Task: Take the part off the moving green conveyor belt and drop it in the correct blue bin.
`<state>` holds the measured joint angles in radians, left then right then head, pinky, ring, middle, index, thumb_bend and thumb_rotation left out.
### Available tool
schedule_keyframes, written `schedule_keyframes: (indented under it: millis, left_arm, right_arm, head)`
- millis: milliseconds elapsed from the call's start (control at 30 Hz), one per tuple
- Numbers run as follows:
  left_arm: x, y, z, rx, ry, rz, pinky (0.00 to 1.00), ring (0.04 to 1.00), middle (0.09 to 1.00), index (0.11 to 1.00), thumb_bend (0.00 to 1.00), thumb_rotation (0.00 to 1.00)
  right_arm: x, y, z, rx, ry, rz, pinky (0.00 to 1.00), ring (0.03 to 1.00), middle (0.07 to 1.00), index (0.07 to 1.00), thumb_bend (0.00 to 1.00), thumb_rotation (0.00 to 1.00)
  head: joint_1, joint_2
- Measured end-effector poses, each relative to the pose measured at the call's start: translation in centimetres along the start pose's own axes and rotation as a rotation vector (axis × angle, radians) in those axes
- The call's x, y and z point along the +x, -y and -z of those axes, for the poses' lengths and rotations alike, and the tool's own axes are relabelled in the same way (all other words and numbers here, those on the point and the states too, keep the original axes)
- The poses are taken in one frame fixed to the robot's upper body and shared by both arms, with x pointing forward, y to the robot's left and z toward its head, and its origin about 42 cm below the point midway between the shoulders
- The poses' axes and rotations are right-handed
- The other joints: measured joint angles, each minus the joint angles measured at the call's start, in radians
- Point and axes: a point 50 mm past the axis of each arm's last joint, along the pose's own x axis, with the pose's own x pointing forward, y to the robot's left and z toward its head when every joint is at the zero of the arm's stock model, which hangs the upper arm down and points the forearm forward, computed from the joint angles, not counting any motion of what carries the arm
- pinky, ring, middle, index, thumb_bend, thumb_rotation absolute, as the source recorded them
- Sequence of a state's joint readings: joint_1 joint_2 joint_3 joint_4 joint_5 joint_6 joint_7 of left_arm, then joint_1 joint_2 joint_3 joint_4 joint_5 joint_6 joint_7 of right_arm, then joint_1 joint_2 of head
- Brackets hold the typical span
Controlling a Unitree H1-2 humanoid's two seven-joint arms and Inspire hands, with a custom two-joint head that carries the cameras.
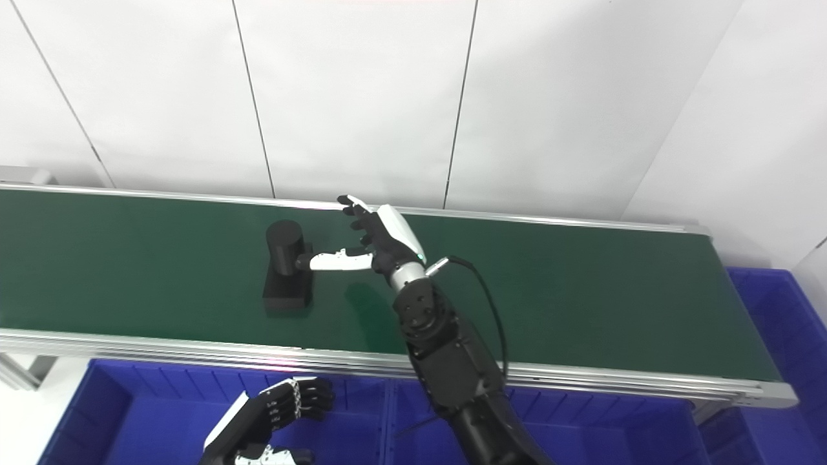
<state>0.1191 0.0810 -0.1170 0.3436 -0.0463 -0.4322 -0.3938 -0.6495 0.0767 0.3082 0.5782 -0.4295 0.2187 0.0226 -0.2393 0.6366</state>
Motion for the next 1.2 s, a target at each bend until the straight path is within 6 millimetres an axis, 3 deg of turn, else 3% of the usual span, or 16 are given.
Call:
schedule_keyframes:
  millis: [367, 567, 933, 1200]
  left_arm:
    - [0.2, 0.9, 0.0, 0.014, -0.003, 0.023, 0.66, 0.692, 0.706, 0.723, 0.85, 0.35]
    - [0.0, 1.5, -0.1, 0.022, -0.004, 0.019, 0.66, 0.687, 0.705, 0.722, 0.86, 0.37]
    - [-0.3, 2.1, -0.5, 0.072, 0.001, 0.039, 0.66, 0.681, 0.703, 0.718, 0.86, 0.39]
    - [-0.6, 2.5, -1.1, 0.091, 0.018, 0.051, 0.65, 0.676, 0.696, 0.715, 0.87, 0.40]
  right_arm:
    - [1.8, -0.6, 0.5, -0.027, -0.018, -0.009, 0.75, 0.871, 0.923, 0.934, 0.98, 0.39]
    - [2.6, -0.9, 1.3, -0.053, -0.046, -0.006, 0.74, 0.868, 0.932, 0.935, 0.98, 0.37]
    - [3.3, -3.2, 1.8, -0.074, -0.012, -0.001, 0.71, 0.833, 0.902, 0.910, 0.95, 0.37]
    - [3.4, -4.8, 1.5, -0.082, 0.010, 0.018, 0.70, 0.791, 0.835, 0.857, 0.91, 0.31]
  head:
    - [0.028, -0.009]
    - [0.035, -0.008]
    - [0.043, -0.003]
    - [0.043, 0.005]
